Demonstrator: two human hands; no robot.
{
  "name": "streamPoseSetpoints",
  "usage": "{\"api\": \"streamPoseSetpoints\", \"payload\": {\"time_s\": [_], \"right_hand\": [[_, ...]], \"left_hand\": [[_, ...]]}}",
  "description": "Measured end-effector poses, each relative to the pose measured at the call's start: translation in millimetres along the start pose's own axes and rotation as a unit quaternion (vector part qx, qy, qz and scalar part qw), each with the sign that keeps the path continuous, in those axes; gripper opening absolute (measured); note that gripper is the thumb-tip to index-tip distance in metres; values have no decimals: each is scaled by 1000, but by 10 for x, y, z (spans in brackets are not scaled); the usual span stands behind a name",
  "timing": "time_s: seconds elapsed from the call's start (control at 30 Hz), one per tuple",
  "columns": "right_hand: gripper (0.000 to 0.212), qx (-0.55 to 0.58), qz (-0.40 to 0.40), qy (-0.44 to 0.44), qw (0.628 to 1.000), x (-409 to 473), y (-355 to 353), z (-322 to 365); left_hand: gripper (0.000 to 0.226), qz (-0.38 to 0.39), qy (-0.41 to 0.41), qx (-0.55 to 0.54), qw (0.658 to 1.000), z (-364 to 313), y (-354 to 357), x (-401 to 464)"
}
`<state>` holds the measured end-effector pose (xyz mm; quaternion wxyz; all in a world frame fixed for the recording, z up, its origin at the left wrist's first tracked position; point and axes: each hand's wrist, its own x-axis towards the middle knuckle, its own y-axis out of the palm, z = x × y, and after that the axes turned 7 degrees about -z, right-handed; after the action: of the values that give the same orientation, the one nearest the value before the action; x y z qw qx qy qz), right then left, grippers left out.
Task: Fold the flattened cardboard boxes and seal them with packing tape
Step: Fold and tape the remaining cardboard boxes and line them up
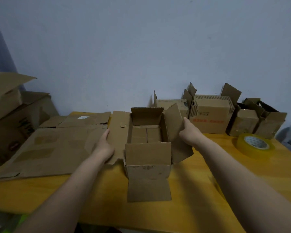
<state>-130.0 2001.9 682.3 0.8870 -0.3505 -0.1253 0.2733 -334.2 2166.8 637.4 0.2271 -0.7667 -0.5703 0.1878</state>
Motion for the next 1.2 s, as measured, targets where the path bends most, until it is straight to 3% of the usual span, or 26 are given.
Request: {"api": "streamPoseSetpoints", "payload": {"time_s": [0.1,0.2,0.27,0.33,0.53,0.67,0.73,0.8,0.87,0.93,0.97,1.03,1.07,1.13,1.2], "right_hand": [[58,22,-27,18,999,88,97,-60],[52,40,-47,33,998,152,174,-132],[53,35,-46,31,998,179,186,-176],[56,32,-31,23,999,221,165,-202],[63,17,10,17,1000,165,-16,-351],[61,77,20,51,996,-36,-32,-612],[57,85,3,48,995,-145,-21,-692],[54,35,-27,27,999,-242,-6,-711],[50,-144,-56,-23,988,-334,40,-732],[44,-322,-105,-134,931,-459,80,-761],[40,-351,-118,-202,907,-507,99,-790],[26,-298,-129,-310,893,-639,151,-835],[30,-232,-124,-326,908,-719,170,-842],[56,-117,-71,-284,949,-860,209,-815],[73,-117,-36,-258,958,-922,265,-821]], "left_hand": [[74,-60,101,122,986,66,148,22],[46,33,210,149,966,156,276,50],[40,100,221,191,951,201,314,69],[42,108,213,211,948,228,313,95],[53,85,201,118,969,337,274,-218],[84,32,247,89,964,407,293,-534],[78,16,232,110,966,412,323,-671],[68,3,222,140,965,405,352,-789],[62,-16,222,153,963,409,383,-857],[54,-40,212,160,963,399,419,-868],[47,-49,207,167,963,370,427,-878],[39,-59,213,173,960,345,442,-891],[46,-56,220,159,961,369,452,-894],[65,-28,244,113,963,434,477,-898],[68,-6,295,119,948,492,497,-886]]}}
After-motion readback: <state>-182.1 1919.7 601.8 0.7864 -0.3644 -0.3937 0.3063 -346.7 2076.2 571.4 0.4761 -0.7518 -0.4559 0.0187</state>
